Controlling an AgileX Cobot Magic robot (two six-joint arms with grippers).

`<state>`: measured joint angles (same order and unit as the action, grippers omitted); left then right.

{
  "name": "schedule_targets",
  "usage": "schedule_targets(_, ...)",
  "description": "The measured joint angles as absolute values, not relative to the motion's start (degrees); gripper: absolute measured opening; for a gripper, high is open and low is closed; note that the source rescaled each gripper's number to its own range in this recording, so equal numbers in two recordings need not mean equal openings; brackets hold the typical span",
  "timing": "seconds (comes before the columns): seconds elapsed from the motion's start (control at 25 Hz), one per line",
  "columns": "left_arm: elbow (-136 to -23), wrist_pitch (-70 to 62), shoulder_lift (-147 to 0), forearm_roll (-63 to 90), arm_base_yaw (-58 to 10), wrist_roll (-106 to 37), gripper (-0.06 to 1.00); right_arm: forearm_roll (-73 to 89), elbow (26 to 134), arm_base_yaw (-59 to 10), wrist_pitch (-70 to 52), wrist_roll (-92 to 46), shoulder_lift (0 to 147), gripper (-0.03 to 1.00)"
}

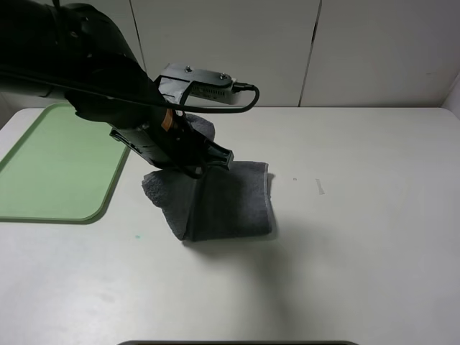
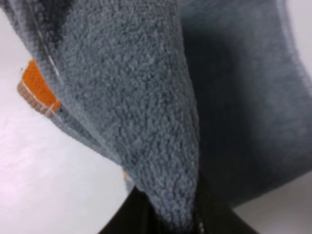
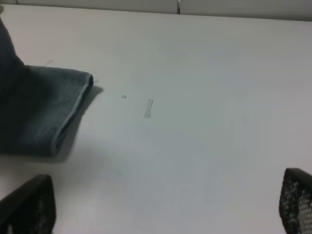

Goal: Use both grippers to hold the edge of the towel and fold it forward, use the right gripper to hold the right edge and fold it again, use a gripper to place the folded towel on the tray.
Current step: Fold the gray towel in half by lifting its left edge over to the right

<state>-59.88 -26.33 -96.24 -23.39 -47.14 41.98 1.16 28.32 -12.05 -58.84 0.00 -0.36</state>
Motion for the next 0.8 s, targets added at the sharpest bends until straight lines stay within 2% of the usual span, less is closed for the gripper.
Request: schedule_targets(0.8,-60.6,-13.3,-106.3,-20.4,-47.1,41.3,0.09,1.2,28.3,-12.0,-58.8,0.0,-0.4,1.0)
